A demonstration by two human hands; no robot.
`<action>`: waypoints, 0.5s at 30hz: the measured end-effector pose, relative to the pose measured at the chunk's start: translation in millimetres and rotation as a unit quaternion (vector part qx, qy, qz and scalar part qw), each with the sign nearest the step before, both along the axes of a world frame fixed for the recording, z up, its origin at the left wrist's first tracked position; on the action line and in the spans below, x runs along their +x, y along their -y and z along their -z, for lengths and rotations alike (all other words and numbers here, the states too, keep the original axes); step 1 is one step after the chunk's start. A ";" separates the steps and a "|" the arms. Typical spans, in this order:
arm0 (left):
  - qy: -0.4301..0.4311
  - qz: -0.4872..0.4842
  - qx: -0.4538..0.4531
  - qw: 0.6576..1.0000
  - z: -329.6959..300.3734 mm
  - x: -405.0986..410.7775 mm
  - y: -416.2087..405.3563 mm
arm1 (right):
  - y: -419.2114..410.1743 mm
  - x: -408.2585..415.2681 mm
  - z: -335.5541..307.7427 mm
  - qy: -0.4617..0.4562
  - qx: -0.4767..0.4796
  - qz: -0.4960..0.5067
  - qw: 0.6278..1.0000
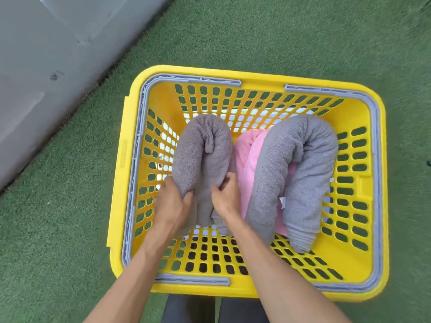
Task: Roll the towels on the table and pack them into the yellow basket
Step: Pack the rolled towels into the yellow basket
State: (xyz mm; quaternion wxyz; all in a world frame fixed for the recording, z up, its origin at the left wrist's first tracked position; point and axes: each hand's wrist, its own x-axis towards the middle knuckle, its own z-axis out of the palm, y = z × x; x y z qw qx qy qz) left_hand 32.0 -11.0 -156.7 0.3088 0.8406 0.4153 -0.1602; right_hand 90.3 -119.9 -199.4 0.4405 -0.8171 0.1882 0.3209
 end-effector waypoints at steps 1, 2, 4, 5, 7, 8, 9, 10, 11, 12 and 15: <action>-0.005 0.004 -0.005 1.000 -1.4 -0.2 1.1 | -1.7 -3.0 1.7 -0.001 0.003 -0.006 1.000; -0.008 0.006 -0.009 1.000 -0.7 0.0 1.6 | -7.9 -4.2 5.4 0.002 -0.003 -0.014 1.000; -0.010 -0.005 -0.014 1.000 4.4 0.5 0.6 | -26.8 -4.8 11.4 0.001 -0.040 -0.027 0.999; -0.007 -0.009 -0.017 1.000 7.2 0.6 -0.7 | -35.5 -5.1 14.4 -0.003 -0.062 -0.025 0.998; -0.003 -0.003 -0.017 1.000 13.4 -0.4 -2.0 | -44.4 -4.9 16.7 -0.007 -0.087 0.001 0.996; -0.003 0.002 -0.015 1.000 15.1 -1.2 -1.9 | -44.0 -4.2 15.5 0.003 -0.086 0.020 0.996; -0.002 0.004 -0.013 1.000 15.3 -1.6 -1.8 | -41.4 -2.5 11.0 0.018 -0.073 0.036 0.996; 0.000 0.004 -0.012 1.000 13.6 -1.8 -1.2 | -36.6 -2.2 4.9 0.032 -0.057 0.044 0.997; 0.002 0.004 -0.012 1.000 10.1 -1.6 -0.6 | -29.6 -4.8 -2.8 0.051 -0.040 0.041 0.997; 0.007 0.006 -0.012 1.000 6.7 -0.5 -0.3 | -21.7 -7.2 -13.7 0.068 -0.026 0.034 0.997; 0.027 0.013 -0.004 1.000 -3.0 0.9 -1.6 | -2.6 -6.5 -51.3 0.121 0.024 0.035 0.992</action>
